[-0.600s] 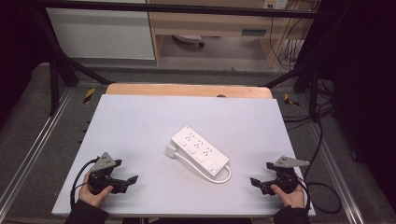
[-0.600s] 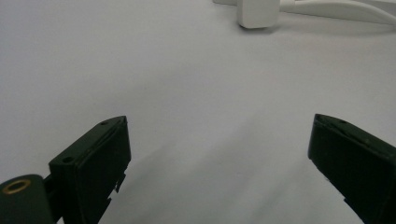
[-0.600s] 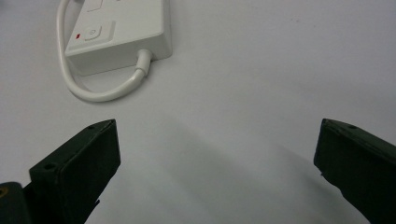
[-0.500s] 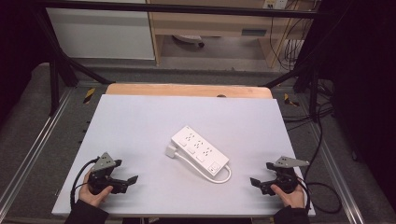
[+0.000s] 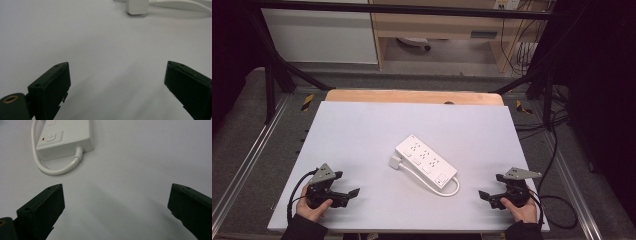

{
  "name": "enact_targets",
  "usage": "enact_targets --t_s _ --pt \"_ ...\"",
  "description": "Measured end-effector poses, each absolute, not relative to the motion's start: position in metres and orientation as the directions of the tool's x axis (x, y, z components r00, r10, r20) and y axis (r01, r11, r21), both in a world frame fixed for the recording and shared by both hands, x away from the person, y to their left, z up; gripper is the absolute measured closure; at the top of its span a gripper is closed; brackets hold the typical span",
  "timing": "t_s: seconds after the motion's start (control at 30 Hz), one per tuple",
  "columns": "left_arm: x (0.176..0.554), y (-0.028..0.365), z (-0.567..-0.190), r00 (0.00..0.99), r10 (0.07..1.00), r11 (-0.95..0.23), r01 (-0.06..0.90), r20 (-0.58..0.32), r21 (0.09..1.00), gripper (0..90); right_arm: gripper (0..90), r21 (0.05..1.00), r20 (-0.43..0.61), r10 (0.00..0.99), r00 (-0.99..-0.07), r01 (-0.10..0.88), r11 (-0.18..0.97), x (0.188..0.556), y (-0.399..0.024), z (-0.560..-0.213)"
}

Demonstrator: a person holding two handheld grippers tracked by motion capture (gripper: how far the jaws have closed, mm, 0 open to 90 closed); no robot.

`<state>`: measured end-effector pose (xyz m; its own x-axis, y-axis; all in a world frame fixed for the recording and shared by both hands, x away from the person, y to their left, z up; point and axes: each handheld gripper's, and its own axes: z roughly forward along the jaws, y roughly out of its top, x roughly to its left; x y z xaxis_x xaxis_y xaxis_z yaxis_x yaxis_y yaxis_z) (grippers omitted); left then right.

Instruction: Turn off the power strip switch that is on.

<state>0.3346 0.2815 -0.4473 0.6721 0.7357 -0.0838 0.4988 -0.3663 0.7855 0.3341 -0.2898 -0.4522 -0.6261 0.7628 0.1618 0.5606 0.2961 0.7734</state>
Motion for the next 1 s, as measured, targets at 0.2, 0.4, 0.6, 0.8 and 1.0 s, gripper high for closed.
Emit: enact_targets --t_s 0.2,0.4,0.6,0.8,1.0 --pt "0.335 0.282 -0.447 0.672 0.736 -0.365 0.497 -0.083 0.787 6.8 1.3 0.773 0.161 0.76 -0.63 0.559 0.3 0.334 -0.287 -0.452" --pt "0.335 0.282 -0.447 0.67 0.737 -0.362 0.497 -0.084 0.788 6.9 1.3 0.777 0.157 0.76 -0.63 0.555 0.299 0.335 -0.286 -0.451" --pt "0.335 0.282 -0.447 0.666 0.742 -0.361 0.498 -0.081 0.789 6.9 1.3 0.775 0.159 0.763 -0.627 0.558 0.297 0.335 -0.283 -0.45" --pt "0.336 0.283 -0.447 0.663 0.744 -0.357 0.499 -0.084 0.79 7.2 1.3 0.774 0.156 0.758 -0.633 0.555 0.304 0.336 -0.281 -0.449" --pt "0.336 0.283 -0.447 0.661 0.746 -0.354 0.499 -0.083 0.791 7.2 1.3 0.774 0.16 0.754 -0.637 0.555 0.305 0.336 -0.277 -0.448"
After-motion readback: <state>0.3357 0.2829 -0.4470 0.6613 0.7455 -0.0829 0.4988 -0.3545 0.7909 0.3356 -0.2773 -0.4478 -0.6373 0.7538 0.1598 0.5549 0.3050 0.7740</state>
